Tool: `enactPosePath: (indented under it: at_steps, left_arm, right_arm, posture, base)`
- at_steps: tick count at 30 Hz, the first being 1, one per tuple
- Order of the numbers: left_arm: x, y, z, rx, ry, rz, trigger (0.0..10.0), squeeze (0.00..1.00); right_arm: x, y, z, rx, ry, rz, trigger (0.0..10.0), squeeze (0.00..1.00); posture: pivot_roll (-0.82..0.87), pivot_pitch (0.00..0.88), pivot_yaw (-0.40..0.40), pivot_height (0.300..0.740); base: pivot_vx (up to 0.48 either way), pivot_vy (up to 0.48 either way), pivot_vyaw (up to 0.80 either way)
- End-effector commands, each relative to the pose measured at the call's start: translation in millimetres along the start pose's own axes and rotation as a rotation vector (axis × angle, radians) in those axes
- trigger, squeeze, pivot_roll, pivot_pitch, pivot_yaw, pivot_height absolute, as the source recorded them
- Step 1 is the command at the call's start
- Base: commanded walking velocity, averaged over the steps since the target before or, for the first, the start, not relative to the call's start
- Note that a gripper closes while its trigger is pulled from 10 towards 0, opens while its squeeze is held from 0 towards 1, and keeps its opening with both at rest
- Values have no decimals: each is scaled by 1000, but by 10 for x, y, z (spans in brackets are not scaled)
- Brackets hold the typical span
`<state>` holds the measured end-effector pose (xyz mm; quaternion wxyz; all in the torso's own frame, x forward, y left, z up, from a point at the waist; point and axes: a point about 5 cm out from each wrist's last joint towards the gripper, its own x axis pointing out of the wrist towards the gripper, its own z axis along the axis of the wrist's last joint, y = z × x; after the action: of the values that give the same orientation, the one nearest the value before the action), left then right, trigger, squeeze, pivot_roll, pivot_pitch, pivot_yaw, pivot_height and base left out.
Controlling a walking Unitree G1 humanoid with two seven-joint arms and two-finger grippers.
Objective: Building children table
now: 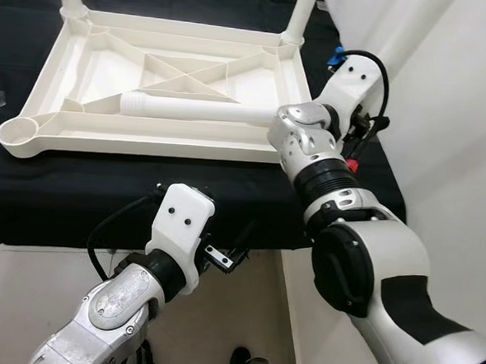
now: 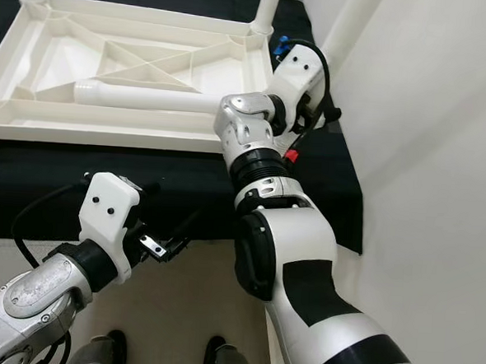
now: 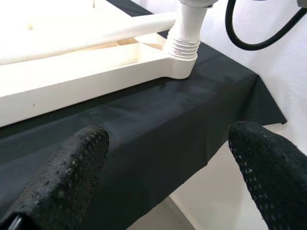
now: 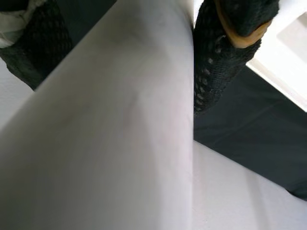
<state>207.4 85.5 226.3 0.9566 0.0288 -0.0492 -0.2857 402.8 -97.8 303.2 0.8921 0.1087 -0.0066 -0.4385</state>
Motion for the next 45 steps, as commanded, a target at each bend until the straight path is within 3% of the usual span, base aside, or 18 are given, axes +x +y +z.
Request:
enactPosePath:
  at_steps: [1, 45]
  left_arm:
    - [-8, -10, -16, 7, 8, -1, 10000, 0]
    - [0, 40, -8, 15, 0, 23, 10000, 0]
  right_arm:
    - [-55, 33, 34, 25, 7, 12, 10000, 0]
    - [-215, 102, 110, 53, -7, 101, 10000, 0]
  posture:
    - [75, 289, -157, 740]
    - [71, 291, -152, 740]
  base:
    - [0, 0, 0]
    - [0, 0, 0]
